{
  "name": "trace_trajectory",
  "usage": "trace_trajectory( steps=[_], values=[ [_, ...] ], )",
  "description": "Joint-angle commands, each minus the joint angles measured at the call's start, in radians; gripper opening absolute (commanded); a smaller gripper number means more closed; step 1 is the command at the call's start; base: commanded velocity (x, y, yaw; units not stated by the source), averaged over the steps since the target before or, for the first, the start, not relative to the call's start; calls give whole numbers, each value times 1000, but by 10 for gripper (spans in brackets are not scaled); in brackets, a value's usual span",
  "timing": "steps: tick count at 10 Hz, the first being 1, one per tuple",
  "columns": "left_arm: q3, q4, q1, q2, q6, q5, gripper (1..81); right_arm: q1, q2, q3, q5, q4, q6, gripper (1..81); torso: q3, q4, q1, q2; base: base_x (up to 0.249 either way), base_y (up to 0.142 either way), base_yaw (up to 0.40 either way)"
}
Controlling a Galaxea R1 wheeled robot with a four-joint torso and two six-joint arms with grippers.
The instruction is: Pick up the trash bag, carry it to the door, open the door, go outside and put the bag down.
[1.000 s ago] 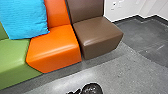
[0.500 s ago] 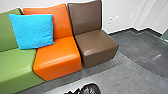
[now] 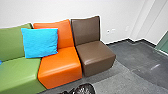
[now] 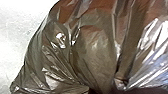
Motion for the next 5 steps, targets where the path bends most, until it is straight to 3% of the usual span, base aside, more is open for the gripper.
trace_trajectory(
  steps=[1,4,5],
  values=[
    [142,-23,-99,-98,3,80,10,24,-50,4,-80,0,-3,811,93,0,-61,94,0,0,0],
    [207,-10,-64,-197,6,80,10,26,-23,-12,-81,-4,-3,811,204,0,-132,203,0,0,0],
    [219,-9,-50,-219,14,78,10,23,-20,-19,-81,-6,-3,811,140,0,-155,237,0,0,0]
  ],
)
